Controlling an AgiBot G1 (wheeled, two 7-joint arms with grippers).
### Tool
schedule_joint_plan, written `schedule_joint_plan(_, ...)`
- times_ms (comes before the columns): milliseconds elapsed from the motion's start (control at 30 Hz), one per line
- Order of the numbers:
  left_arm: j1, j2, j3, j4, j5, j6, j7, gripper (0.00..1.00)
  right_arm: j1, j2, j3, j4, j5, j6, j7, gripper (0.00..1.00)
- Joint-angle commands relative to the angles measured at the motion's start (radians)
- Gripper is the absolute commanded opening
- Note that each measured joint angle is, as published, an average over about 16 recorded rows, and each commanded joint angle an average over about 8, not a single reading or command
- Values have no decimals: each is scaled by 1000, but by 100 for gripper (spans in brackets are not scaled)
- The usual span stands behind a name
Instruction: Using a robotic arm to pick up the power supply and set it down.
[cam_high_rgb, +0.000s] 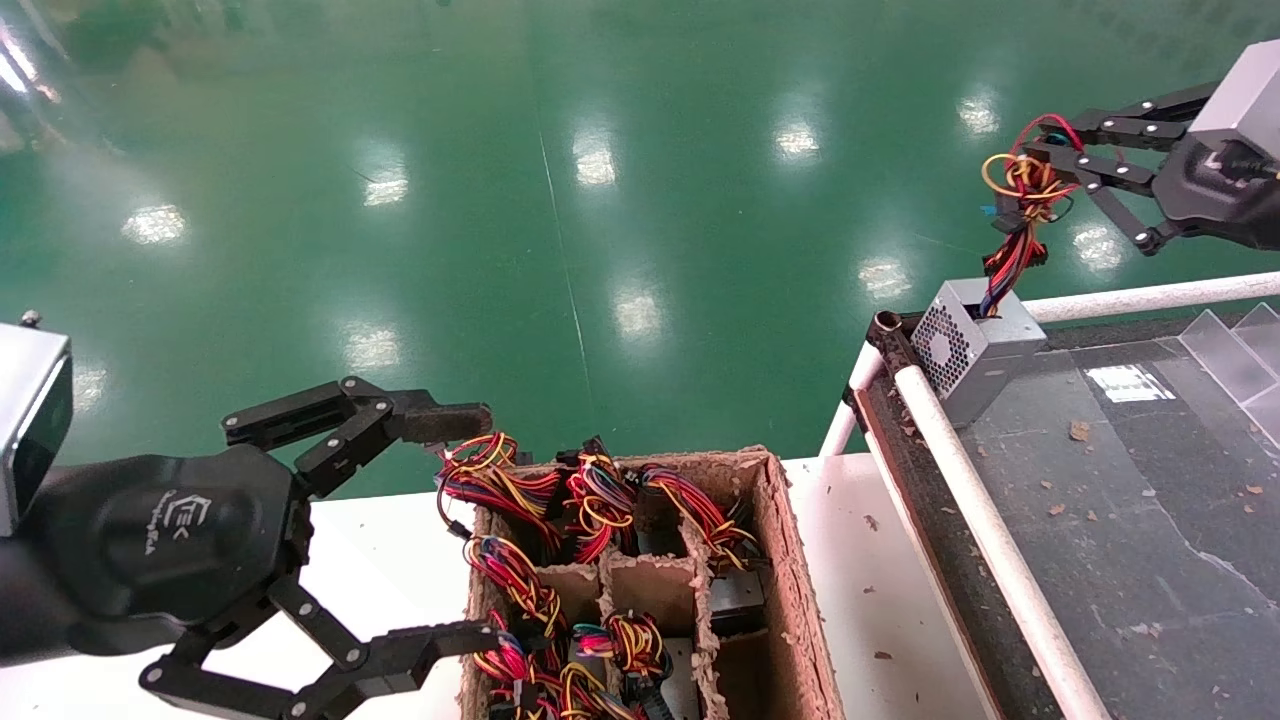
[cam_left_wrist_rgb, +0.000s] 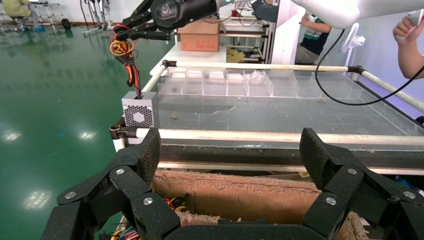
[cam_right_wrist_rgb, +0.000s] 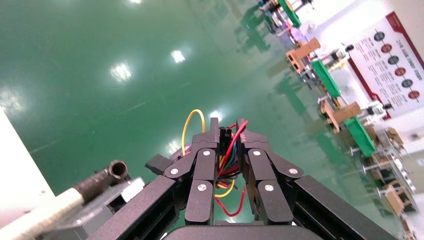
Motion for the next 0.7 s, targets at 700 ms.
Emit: schedule_joint_plan(700, 0, 0, 0, 0, 0, 0, 0, 100, 0, -10, -8, -24, 71, -101, 86, 100)
